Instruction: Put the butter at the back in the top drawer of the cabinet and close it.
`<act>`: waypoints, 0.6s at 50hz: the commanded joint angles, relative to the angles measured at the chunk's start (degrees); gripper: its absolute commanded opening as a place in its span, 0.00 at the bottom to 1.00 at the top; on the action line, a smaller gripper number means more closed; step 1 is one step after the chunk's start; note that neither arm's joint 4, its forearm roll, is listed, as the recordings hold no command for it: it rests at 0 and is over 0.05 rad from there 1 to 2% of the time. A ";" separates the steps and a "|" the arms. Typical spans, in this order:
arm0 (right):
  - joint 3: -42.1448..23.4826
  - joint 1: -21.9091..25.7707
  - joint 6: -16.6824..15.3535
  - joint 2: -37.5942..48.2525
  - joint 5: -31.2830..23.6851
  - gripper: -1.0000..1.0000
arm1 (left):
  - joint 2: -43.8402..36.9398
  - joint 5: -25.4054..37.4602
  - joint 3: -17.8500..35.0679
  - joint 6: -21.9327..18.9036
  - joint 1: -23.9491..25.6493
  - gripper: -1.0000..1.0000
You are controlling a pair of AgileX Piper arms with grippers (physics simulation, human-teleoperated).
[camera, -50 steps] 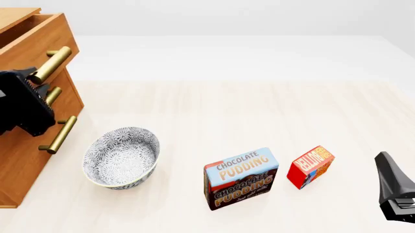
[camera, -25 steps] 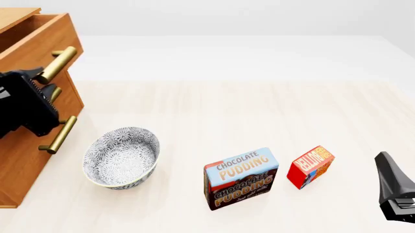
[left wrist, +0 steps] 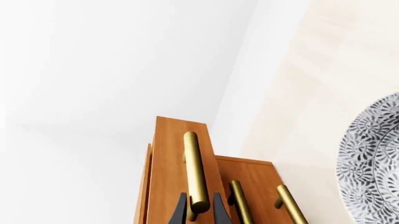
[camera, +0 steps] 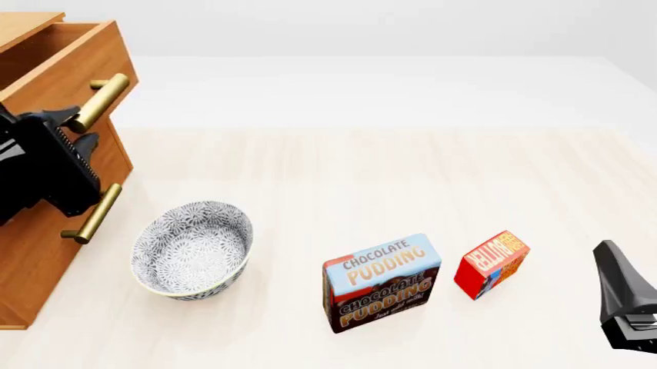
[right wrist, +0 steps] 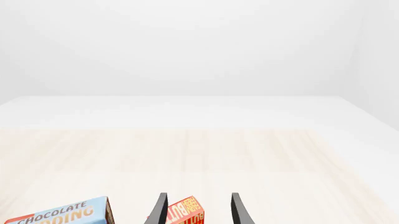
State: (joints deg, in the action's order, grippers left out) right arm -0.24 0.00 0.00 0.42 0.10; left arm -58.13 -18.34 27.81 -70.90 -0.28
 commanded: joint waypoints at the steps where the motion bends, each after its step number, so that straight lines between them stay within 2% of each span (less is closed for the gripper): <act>1: 0.00 0.00 0.00 0.00 0.00 1.00 | -0.42 0.44 -1.22 -0.40 2.18 0.00; 24: 0.00 0.00 0.00 0.00 0.00 1.00 | -0.42 0.44 -1.22 -0.40 2.18 0.00; 25: 0.00 0.00 0.00 0.00 0.00 1.00 | -0.42 0.44 -1.22 -0.40 2.18 1.00; 30: 0.00 0.00 0.00 0.00 0.00 1.00 | -0.42 0.44 -1.22 -0.40 2.18 1.00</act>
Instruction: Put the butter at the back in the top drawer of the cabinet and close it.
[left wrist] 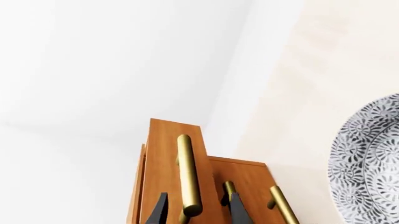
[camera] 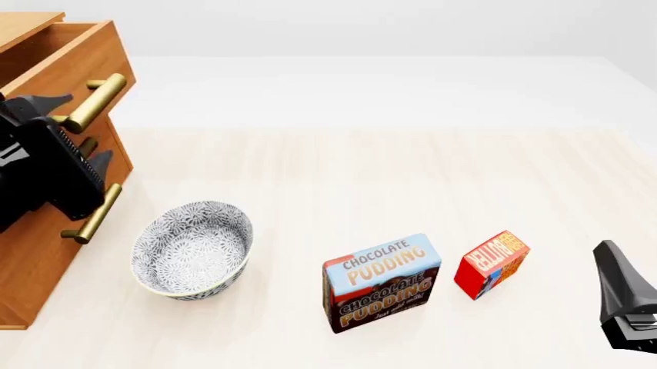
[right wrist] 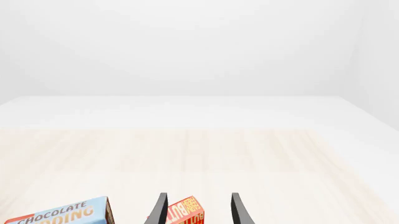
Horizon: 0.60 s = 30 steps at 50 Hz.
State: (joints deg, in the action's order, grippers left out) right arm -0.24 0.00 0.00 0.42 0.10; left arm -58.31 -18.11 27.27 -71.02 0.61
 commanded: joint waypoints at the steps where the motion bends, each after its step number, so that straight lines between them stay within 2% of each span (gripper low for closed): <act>1: 0.00 0.00 0.00 0.00 0.00 1.00 | -0.24 0.21 -0.69 -0.27 1.29 1.00; 30: 0.00 0.00 0.00 0.00 0.00 1.00 | -0.24 0.21 -0.69 -0.27 1.29 1.00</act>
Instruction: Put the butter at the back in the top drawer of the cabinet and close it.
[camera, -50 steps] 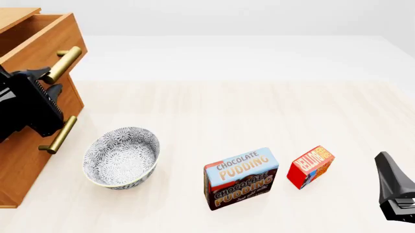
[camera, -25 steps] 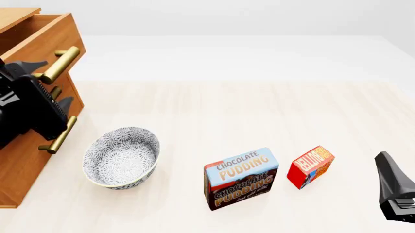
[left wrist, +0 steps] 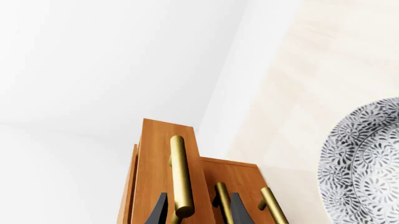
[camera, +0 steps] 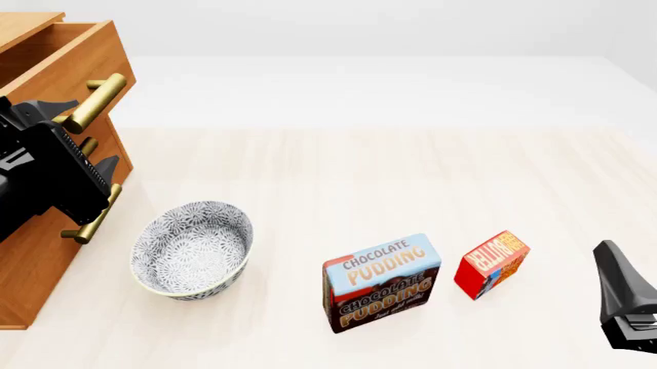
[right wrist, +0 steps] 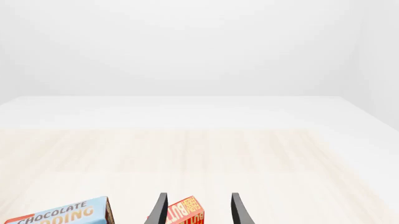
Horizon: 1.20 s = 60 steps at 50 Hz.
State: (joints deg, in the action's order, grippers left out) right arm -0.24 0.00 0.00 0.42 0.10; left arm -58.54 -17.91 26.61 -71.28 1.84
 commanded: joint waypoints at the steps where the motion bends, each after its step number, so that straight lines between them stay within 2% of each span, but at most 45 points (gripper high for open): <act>1: 0.00 0.00 0.00 0.00 0.00 1.00 | -0.01 0.01 -0.03 -0.01 0.06 1.00; 13: 0.00 0.00 0.00 0.00 0.00 1.00 | -0.01 0.01 -0.03 -0.01 0.06 1.00; 14: 0.00 0.00 0.00 0.00 0.00 1.00 | 16.45 22.93 12.00 11.38 7.31 1.00; 15: 0.00 0.00 0.00 0.00 0.00 1.00 | 16.45 26.03 12.00 11.38 7.31 1.00; 30: 0.00 0.00 0.00 0.00 0.00 1.00 | 17.43 29.16 14.16 13.46 6.66 1.00; 33: 0.00 0.00 0.00 0.00 0.00 1.00 | 16.36 31.64 16.43 15.81 7.00 1.00; 37: 0.00 0.00 0.00 0.00 0.00 1.00 | 16.29 33.20 17.81 16.94 6.73 1.00; 48: 0.00 0.00 0.00 0.00 0.00 1.00 | 13.76 42.85 26.59 24.76 5.55 1.00; 51: 0.00 0.00 0.00 0.00 0.00 1.00 | 11.21 48.05 30.52 29.53 5.88 1.00; 59: 0.00 0.00 0.00 0.00 0.00 1.00 | 8.71 54.19 36.01 34.78 5.75 1.00; 60: 0.00 0.00 0.00 0.00 0.00 1.00 | 7.02 55.78 37.61 36.84 6.33 1.00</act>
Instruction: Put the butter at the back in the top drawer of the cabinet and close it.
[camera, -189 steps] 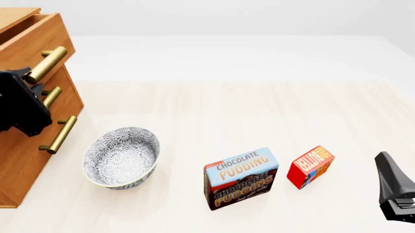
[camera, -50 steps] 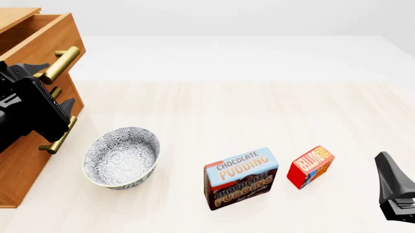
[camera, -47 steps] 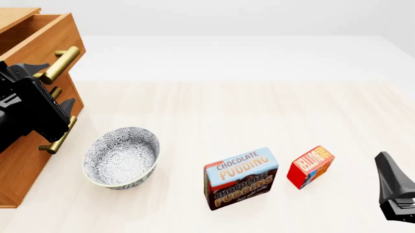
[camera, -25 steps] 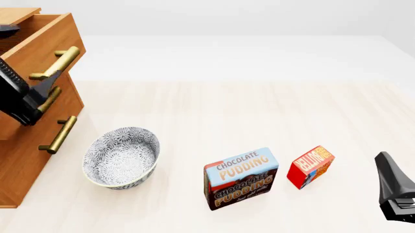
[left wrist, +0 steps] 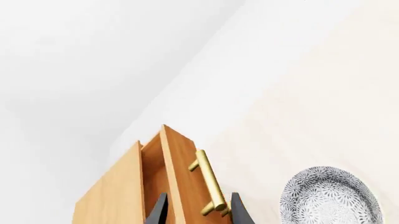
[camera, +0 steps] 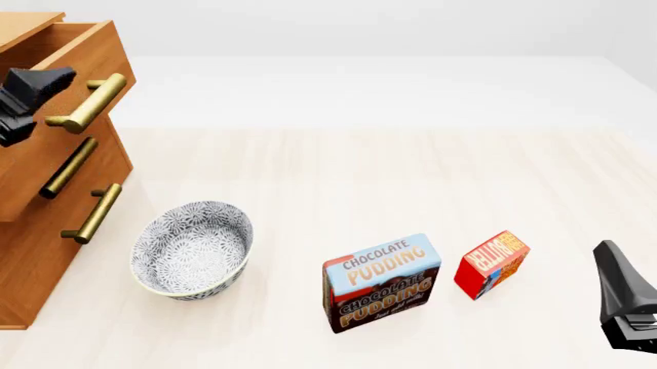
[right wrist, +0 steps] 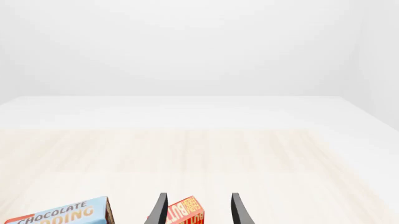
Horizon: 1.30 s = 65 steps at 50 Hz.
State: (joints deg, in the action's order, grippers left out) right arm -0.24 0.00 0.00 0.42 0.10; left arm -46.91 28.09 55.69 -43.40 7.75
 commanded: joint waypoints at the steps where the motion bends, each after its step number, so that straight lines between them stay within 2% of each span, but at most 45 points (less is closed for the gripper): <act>1: 0.00 0.00 0.00 0.00 0.00 1.00 | -5.68 10.86 9.96 10.60 0.85 1.00; 2: 0.00 0.00 0.00 0.00 0.00 1.00 | -6.55 12.87 12.70 13.60 0.27 1.00; 11: 0.00 0.00 0.00 0.00 0.00 1.00 | -7.05 17.34 17.79 16.85 -1.67 1.00; 12: 0.00 0.00 0.00 0.00 0.00 1.00 | -7.70 18.51 19.31 18.82 -1.62 1.00; 15: 0.00 0.00 0.00 0.00 0.00 1.00 | -8.11 20.10 21.15 20.63 -1.91 1.00; 21: 0.00 0.00 0.00 0.00 0.00 1.00 | -7.74 21.30 22.31 21.15 -2.79 1.00; 25: 0.00 0.00 0.00 0.00 0.00 1.00 | -8.01 22.68 23.42 22.46 -3.37 1.00; 26: 0.00 0.00 0.00 0.00 0.00 1.00 | -8.85 23.52 23.92 24.04 -3.11 1.00; 28: 0.00 0.00 0.00 0.00 0.00 1.00 | -8.08 23.53 23.51 23.25 -3.84 1.00; 30: 0.00 0.00 0.00 0.00 0.00 1.00 | -9.07 24.53 24.22 24.73 -3.78 1.00; 40: 0.00 0.00 0.00 0.00 0.00 1.00 | -8.48 26.00 25.73 25.12 -4.83 1.00; 42: 0.00 0.00 0.00 0.00 0.00 1.00 | -9.92 27.18 26.25 26.71 -4.25 1.00; 45: 0.00 0.00 0.00 0.00 0.00 1.00 | -9.30 27.32 26.77 26.07 -4.97 1.00; 46: 0.00 0.00 0.00 0.00 0.00 1.00 | -9.63 27.59 26.87 26.35 -4.90 1.00; 47: 0.00 0.00 0.00 0.00 0.00 1.00 | -11.13 28.35 27.51 28.30 -3.76 1.00; 49: 0.00 0.00 0.00 0.00 0.00 1.00 | -10.16 28.29 27.40 27.21 -4.82 1.00; 58: 0.00 0.00 0.00 0.00 0.00 1.00 | -11.01 29.43 28.42 28.73 -6.26 1.00; 65: 0.00 0.00 0.00 0.00 0.00 1.00 | -10.69 28.56 26.12 28.32 -7.26 1.00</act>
State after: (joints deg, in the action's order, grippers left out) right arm -0.24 0.00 0.00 0.42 0.10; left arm -57.30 56.38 82.68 -15.71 1.61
